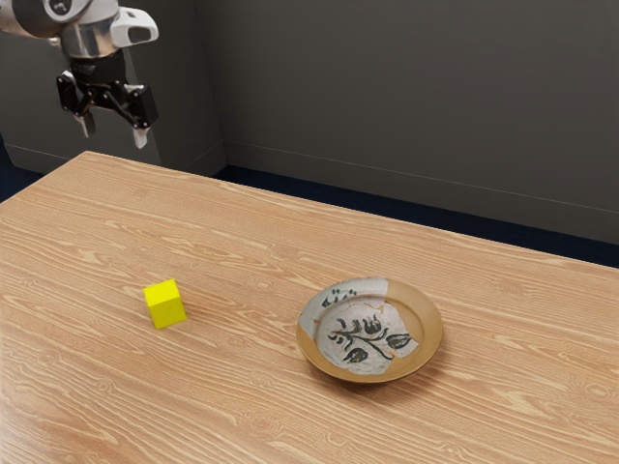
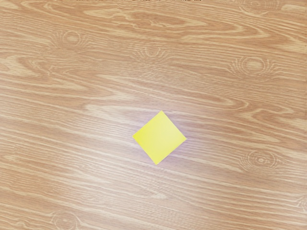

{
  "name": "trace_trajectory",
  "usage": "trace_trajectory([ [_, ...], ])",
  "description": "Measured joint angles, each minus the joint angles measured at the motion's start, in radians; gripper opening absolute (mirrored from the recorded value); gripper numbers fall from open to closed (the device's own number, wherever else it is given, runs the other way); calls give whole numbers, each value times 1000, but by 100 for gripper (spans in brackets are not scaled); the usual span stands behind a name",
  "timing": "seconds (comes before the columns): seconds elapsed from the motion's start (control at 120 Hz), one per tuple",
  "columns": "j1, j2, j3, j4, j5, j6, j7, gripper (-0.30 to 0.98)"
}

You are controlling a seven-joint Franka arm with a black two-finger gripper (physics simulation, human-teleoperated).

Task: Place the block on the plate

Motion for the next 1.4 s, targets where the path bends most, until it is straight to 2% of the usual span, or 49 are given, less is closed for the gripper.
trace_trajectory([
  [0.175,-11,3,0,-18,0,12,-14,69],
  [0.317,-3,2,22,-200,0,107,-23,69],
  [0.5,21,17,77,-426,-11,307,-112,69],
  [0.683,54,95,95,-551,-44,532,-257,69],
  [1.0,3,242,98,-546,-139,728,-487,69],
  [1.4,37,346,111,-501,-172,803,-612,69],
])
